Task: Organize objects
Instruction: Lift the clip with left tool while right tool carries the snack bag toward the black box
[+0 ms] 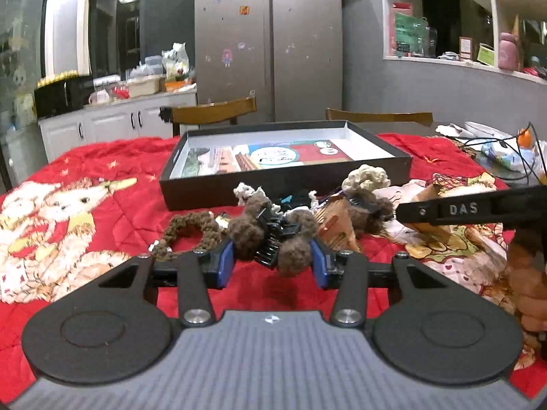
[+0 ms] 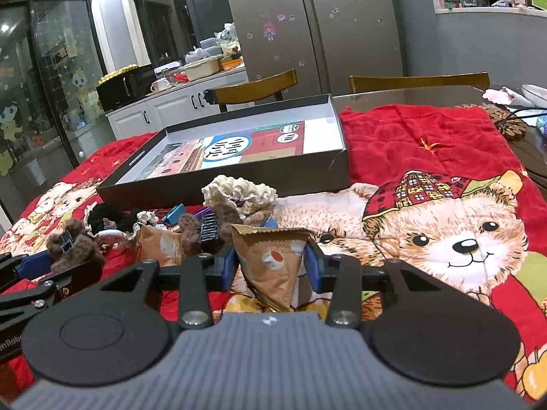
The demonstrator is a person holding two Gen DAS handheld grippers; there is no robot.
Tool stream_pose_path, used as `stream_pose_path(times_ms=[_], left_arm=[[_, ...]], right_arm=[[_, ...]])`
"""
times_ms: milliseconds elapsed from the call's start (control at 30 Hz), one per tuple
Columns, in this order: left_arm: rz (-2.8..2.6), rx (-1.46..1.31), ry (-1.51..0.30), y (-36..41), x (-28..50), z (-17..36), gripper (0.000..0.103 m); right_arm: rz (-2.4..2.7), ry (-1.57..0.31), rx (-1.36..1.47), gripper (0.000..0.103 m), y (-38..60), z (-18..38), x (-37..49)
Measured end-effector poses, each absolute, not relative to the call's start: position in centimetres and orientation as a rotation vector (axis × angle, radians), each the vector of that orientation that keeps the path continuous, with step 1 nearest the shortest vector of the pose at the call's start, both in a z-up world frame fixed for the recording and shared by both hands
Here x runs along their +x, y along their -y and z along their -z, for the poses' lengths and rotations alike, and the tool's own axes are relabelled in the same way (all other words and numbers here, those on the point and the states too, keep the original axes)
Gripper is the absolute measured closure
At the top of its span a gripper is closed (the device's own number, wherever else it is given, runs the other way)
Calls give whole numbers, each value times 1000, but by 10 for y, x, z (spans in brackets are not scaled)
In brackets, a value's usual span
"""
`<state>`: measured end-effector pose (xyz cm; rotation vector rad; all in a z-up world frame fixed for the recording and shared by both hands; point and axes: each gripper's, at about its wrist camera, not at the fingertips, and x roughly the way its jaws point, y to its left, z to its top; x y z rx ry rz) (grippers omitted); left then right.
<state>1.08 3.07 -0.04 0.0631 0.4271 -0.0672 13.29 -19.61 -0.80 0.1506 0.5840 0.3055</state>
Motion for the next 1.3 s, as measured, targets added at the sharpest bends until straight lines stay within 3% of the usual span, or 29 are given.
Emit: stream_pose_path(times_ms=[767, 1133, 1300], left_arm=[[97, 123, -269, -21, -18, -6, 51], [88, 72, -309, -29, -11, -6, 52], [134, -5, -431, -36, 1, -3, 52]], right_arm=[[-378, -445, 132, 59, 173, -33, 118], [-394, -402, 204, 58, 163, -62, 106], [-389, -379, 179, 58, 159, -74, 95]])
